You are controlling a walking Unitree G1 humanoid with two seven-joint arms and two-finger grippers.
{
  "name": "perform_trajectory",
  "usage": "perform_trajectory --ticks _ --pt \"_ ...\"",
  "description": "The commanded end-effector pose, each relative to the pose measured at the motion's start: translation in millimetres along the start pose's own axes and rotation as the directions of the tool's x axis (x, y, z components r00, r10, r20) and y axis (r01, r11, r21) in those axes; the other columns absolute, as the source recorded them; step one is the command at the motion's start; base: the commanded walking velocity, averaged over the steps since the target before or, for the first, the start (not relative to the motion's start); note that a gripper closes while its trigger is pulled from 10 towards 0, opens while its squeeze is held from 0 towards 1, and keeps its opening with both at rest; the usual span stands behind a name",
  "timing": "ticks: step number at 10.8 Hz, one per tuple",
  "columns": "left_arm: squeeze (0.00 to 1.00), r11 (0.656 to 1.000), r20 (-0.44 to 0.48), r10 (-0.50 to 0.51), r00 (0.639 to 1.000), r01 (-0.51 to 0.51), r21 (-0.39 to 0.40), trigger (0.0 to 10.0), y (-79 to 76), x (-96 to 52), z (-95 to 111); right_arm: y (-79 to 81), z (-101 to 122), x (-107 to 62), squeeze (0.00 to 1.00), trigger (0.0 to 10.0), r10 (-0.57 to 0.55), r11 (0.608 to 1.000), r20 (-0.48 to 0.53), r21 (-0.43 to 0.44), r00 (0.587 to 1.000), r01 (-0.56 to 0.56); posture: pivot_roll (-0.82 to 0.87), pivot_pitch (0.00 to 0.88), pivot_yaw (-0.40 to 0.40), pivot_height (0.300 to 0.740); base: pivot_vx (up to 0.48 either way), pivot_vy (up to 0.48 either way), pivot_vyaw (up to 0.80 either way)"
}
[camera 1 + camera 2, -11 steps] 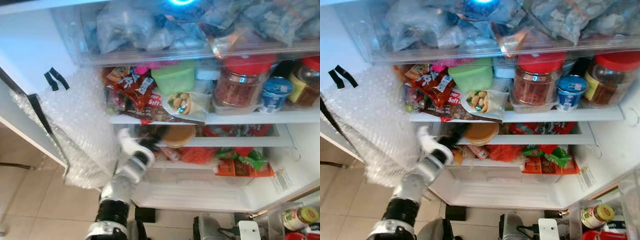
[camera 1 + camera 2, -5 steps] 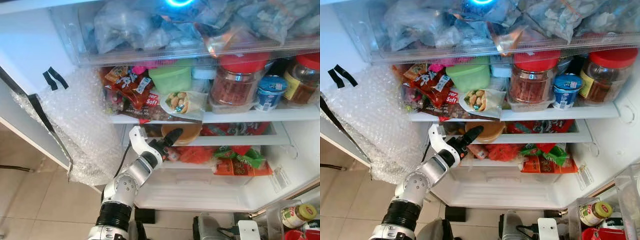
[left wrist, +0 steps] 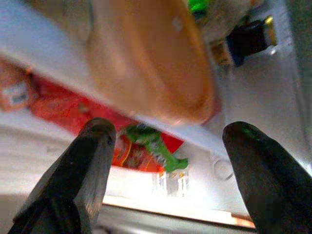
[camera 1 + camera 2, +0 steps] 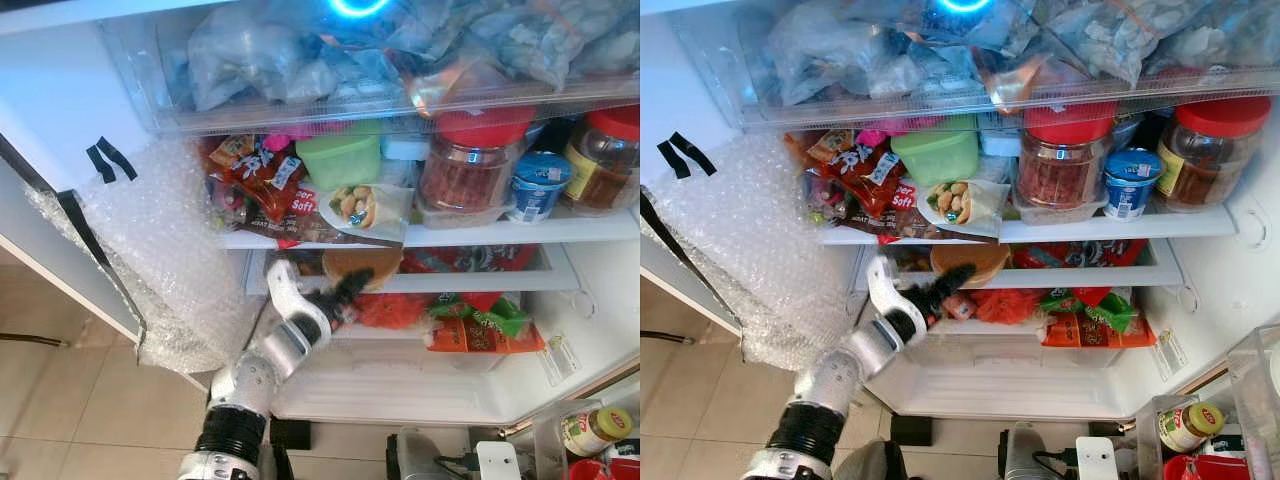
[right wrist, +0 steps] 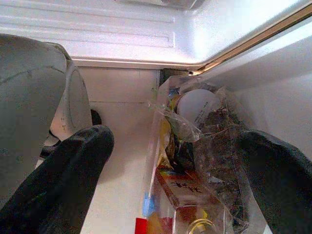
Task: Restocking fridge
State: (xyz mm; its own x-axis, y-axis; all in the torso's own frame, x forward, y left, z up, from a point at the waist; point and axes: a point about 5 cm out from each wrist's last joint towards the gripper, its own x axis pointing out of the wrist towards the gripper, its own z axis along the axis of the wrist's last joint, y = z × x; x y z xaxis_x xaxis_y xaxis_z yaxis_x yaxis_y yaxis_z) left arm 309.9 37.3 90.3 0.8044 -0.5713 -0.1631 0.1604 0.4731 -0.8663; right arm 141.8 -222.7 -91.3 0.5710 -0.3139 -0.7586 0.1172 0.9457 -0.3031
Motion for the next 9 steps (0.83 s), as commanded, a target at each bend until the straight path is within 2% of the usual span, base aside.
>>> perform_trajectory --ticks 1,2,9 --pt "0.00 0.988 -0.045 -0.029 0.999 0.022 -0.151 10.0 -11.3 7.2 -46.6 27.1 -6.5 -6.1 0.00 10.0 0.089 0.996 -0.024 0.002 0.996 -0.089 -0.20 0.103 0.158 0.660 0.000 0.000 0.00" --pt "0.00 0.991 -0.044 -0.029 0.999 0.023 -0.134 10.0 -10.5 13.8 -46.6 27.1 -6.4 -6.1 0.00 10.0 0.087 0.996 -0.024 0.004 0.996 -0.087 -0.20 0.104 0.158 0.660 0.000 0.000 0.00" --pt "0.00 0.991 -0.044 -0.029 0.999 0.023 -0.134 10.0 -10.5 13.8 -46.6 27.1 -6.4 -6.1 0.00 10.0 0.087 0.996 -0.024 0.004 0.996 -0.087 -0.20 0.104 0.158 0.660 0.000 0.000 0.00"
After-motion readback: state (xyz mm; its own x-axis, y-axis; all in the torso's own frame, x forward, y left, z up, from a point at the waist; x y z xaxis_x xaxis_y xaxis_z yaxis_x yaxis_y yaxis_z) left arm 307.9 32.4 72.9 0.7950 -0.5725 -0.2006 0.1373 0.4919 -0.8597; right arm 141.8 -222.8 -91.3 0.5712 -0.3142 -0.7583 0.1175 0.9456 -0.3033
